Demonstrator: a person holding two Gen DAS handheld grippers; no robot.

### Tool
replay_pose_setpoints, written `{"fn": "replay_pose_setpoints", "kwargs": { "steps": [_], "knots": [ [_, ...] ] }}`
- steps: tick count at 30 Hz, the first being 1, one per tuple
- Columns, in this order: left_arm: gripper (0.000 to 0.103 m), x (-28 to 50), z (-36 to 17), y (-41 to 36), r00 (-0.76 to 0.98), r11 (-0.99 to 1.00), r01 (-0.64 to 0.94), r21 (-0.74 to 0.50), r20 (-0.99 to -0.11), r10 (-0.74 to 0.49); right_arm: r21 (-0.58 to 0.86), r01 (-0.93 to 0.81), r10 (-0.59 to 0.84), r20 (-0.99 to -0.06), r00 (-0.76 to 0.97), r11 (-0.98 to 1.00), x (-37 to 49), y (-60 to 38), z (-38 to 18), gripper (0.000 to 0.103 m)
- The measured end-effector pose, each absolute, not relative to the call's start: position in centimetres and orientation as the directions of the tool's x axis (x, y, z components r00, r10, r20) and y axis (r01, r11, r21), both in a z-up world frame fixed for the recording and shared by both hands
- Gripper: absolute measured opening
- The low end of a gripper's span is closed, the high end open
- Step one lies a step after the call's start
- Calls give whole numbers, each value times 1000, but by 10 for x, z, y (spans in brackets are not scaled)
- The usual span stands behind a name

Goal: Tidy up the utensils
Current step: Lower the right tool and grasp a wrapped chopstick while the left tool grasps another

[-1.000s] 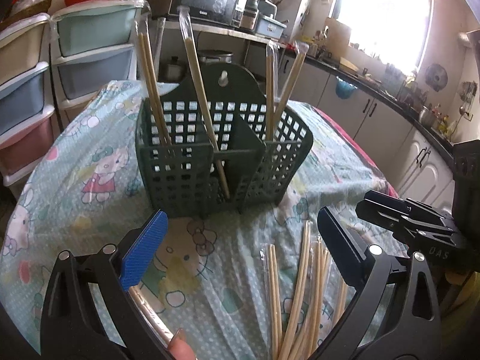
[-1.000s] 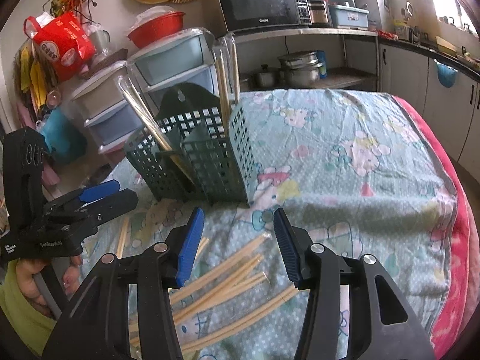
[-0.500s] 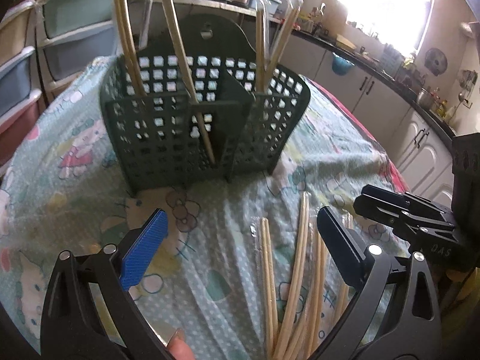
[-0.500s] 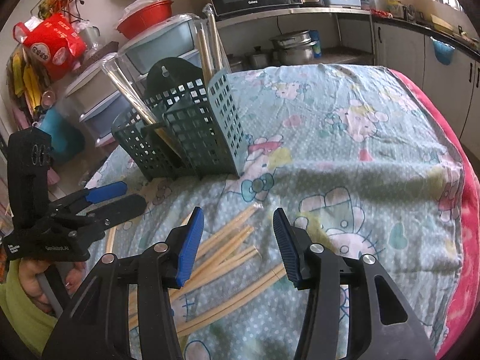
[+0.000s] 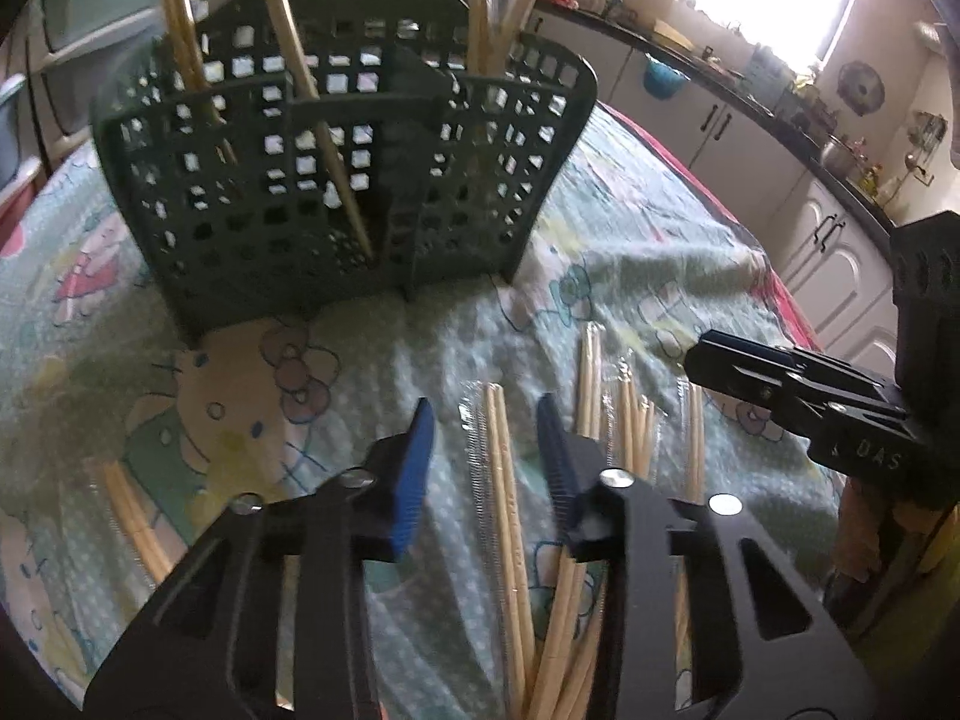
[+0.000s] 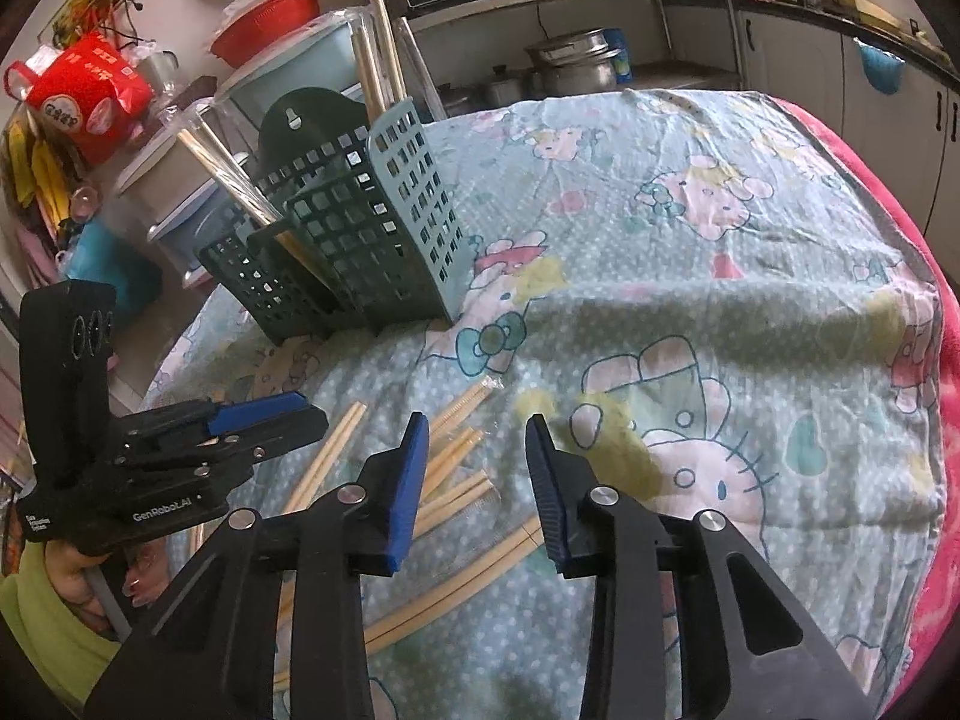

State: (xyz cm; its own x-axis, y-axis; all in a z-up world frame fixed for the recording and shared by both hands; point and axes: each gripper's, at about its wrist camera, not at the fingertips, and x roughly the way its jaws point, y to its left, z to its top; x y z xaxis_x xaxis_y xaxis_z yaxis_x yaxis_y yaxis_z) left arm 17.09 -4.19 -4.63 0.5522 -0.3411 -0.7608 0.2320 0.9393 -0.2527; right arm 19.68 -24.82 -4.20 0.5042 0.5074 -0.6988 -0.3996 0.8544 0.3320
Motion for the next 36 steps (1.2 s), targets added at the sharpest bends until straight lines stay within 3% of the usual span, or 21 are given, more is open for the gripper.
{"fn": "replay_pose_setpoints", "kwargs": {
  "steps": [22, 33, 36],
  "knots": [
    [24, 191, -64, -47, 487, 932, 225, -284, -796, -360, 363, -396, 514, -762, 393, 843, 226, -222, -71, 31],
    [24, 200, -63, -54, 489, 938, 234, -254, -804, -340, 399, -383, 539, -741, 400, 833, 229, -228, -70, 10],
    [16, 200, -63, -55, 497, 946, 232, -227, -808, -316, 411, -377, 548, -726, 415, 830, 226, -233, -65, 9]
  ]
}}
